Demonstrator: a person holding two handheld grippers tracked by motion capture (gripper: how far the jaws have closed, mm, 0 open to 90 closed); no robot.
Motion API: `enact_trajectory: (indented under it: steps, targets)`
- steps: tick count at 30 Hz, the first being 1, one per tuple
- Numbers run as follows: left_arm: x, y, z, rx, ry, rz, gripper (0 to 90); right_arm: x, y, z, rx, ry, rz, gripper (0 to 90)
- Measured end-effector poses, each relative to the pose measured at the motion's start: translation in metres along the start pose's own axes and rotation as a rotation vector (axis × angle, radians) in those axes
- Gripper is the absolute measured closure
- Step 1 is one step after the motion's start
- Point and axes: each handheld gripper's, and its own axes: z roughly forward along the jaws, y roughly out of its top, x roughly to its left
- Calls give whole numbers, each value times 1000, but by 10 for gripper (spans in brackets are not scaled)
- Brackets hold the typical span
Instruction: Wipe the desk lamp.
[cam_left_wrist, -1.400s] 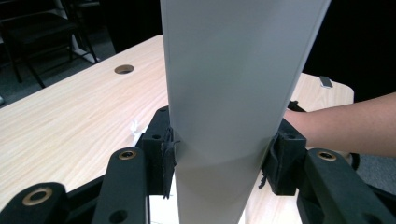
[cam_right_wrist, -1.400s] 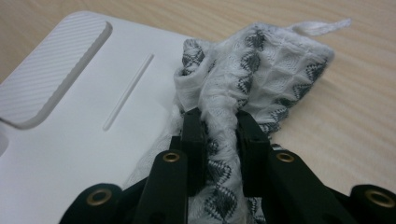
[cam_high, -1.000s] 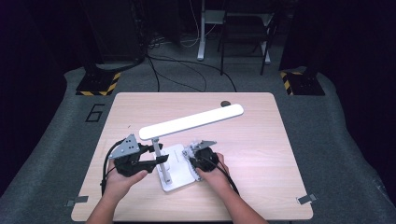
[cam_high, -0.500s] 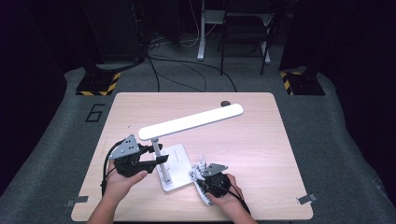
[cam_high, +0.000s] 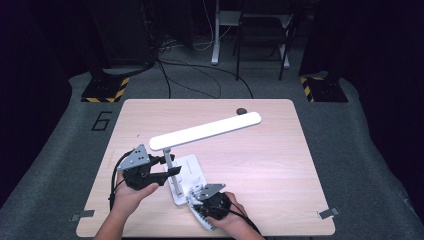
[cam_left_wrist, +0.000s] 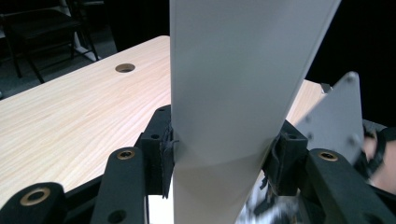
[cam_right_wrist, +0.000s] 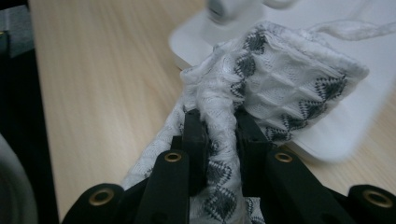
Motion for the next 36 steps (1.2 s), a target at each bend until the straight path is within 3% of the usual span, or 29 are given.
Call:
enact_trajectory:
  steps: [3,7,10,12,13,15,16,17,18,20,22,27,29,34,36]
  targets:
    - [1,0,-1,7,-8,2,515,14,12,13,-6,34,-33,771]
    - [1,-1,0,3,-10,-4,514,28,22,25,-5,65,-9,770]
    - [2,-1,-1,1,-11,-3,514,30,24,27,-9,52,-38,773]
    - [2,-2,-1,2,-16,-4,514,29,22,25,-3,47,-35,774]
    - [2,-2,-1,1,-16,-5,514,29,21,23,4,49,-12,774]
    - [3,-2,-1,-2,-20,-7,514,23,17,17,24,34,-1,774]
    - [3,-2,-1,-3,-19,-8,514,17,14,15,-3,9,-31,774]
    - [3,-2,-1,-8,-20,-15,514,11,10,11,-2,-13,-28,775]
    - [2,-3,0,-12,-24,-27,513,1,3,6,-7,-8,23,776]
    - [3,-3,0,-7,-26,-23,512,-9,-4,-1,-13,-21,74,778]
    - [3,-2,1,-6,-21,-13,512,-17,-11,-9,-15,-65,110,778]
    - [3,-2,2,-4,-21,-11,512,-33,-23,-22,-15,-138,178,778]
    - [3,-3,2,-3,-23,-14,511,-38,-25,-24,-17,-184,164,778]
    - [3,-4,3,-10,-24,-19,509,-35,-22,-22,-14,-187,192,778]
    - [3,-3,3,-8,-21,-20,508,-27,-18,-18,-10,-183,155,778]
